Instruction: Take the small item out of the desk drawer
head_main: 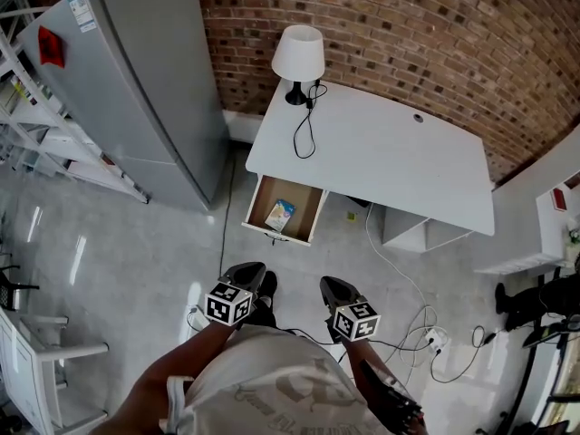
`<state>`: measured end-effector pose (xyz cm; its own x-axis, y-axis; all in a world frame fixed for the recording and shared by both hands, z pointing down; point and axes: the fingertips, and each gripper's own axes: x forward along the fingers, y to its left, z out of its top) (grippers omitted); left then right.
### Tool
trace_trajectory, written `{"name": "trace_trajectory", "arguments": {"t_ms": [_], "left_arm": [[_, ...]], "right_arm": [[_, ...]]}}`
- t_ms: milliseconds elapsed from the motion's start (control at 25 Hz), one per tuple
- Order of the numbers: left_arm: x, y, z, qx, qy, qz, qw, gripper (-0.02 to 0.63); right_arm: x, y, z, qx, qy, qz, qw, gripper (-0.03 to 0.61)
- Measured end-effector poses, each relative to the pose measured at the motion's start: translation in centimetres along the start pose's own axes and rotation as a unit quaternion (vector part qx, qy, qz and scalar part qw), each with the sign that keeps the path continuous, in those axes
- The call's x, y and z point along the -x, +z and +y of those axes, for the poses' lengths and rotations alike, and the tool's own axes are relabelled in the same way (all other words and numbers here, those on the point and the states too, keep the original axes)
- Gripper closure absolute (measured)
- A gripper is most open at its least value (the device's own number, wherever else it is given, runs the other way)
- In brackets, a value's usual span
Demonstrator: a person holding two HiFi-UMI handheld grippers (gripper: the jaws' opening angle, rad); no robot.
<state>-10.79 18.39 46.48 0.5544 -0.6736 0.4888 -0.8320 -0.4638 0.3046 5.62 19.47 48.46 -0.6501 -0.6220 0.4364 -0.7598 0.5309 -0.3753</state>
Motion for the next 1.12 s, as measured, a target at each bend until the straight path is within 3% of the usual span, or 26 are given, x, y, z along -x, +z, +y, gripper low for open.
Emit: {"name": "trace_trajectory", "arguments": {"t_ms": [440,1120], "left_arm": [[-1.2,0.5,3.7,0.027,0.024,-0.001,0.9994,0.603],[-9.7,6.6,8.4,-0.001,-0.027,0.024,0.9993,0.603]], "right_arm": [[-3.6,1.8,-1.7,-0.008,0.006,0.017,1.000,0.572],[-9.5,7.2,-6.5,-0.034,-0.040,0.008,0.999,0.572]]}}
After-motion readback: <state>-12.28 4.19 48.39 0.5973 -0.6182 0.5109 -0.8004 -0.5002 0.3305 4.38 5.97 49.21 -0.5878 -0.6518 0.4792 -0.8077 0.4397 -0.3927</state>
